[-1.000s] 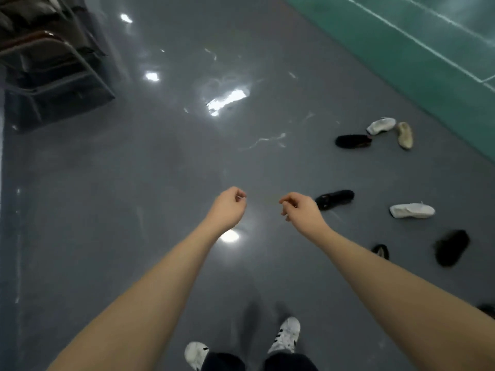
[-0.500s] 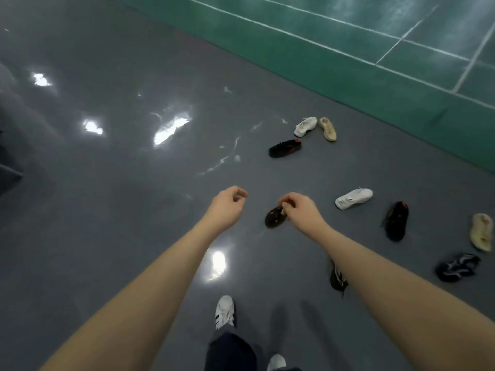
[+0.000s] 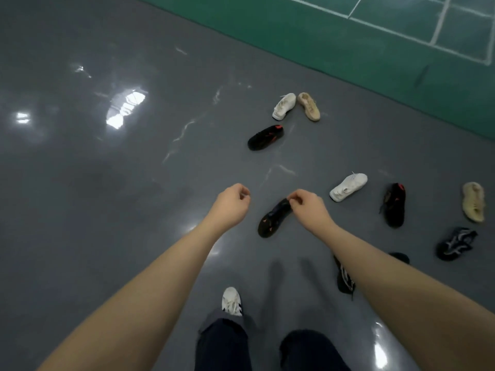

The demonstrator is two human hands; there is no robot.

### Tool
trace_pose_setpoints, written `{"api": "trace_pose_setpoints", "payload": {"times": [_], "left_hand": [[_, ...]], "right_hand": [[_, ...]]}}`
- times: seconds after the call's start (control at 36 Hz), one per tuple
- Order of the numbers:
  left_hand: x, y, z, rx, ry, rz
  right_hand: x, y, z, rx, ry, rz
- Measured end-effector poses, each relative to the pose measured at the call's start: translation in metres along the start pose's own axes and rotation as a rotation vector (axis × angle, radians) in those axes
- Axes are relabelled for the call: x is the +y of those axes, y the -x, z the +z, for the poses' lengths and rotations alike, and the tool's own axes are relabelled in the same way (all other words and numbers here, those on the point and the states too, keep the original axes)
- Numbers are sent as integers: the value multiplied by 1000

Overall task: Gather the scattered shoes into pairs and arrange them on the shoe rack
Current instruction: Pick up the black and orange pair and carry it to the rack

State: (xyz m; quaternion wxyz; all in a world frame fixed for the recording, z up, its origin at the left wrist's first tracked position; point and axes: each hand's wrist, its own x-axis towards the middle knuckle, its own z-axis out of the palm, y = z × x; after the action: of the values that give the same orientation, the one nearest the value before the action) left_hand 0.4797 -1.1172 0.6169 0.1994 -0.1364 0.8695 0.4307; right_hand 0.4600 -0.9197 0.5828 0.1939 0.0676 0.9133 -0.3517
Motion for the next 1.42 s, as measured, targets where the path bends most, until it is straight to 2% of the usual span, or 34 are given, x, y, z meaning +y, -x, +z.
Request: {"api": "trace_pose_setpoints", "payload": {"times": [0.19,0.28,0.47,0.83,0.94,1.03,1.11,1.22,1.42], "left_hand": [[-16,-86,29,-56,-70,-18],[-42,-142,62,-92,-68,-47],[-125,-259,164,-84,-57,-164],[-288,-397,326,-117,-132,-168],[-325,-413,360,-153,-155,-164],[-340,-423,378,-187,-225,-183],[-342,-428,389,-238,-285,-216],[-334,-424,396,-283,-328,-208],[-296,-411,372,-265,-420,-130]], "right_hand": [[36,-90,22,-10,144,30],[69,-143,51,-46,191,40],[174,-258,145,-191,345,10],[346,-386,289,-275,637,-134],[370,-412,318,-319,814,-274],[385,-421,336,-365,901,-312],[392,-424,345,-273,867,-382],[385,-424,346,-147,822,-570],[367,-405,309,-107,690,-637]]}}
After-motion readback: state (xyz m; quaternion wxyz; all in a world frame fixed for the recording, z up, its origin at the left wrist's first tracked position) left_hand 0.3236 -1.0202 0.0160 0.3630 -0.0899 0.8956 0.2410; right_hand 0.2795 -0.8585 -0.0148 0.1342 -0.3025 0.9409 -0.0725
